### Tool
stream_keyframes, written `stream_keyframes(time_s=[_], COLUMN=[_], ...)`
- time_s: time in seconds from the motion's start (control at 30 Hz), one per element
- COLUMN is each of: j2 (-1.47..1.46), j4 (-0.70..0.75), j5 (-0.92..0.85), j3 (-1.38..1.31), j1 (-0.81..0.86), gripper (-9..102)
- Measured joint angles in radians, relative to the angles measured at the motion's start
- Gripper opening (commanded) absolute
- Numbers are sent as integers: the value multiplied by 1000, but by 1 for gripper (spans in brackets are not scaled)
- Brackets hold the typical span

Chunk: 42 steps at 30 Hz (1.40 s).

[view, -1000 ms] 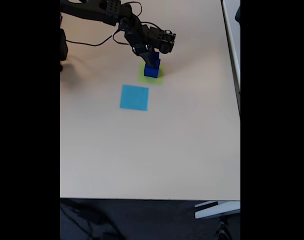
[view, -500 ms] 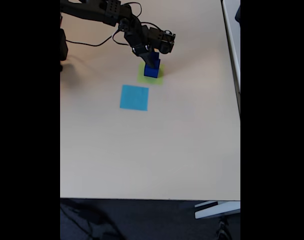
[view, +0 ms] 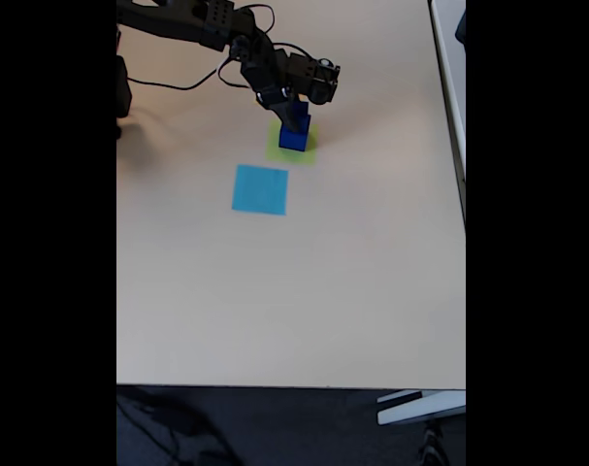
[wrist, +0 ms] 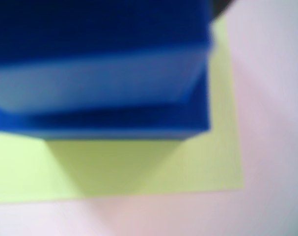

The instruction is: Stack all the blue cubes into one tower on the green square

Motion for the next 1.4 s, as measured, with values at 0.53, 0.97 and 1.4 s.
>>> stream_keyframes(time_s=[0.53, 0.97, 1.4], j2=[0, 0, -20], j4=[0, -31, -103], j5=[0, -34, -219], j3=[3, 0, -290], j1=[0, 0, -5], gripper=[21, 24, 30])
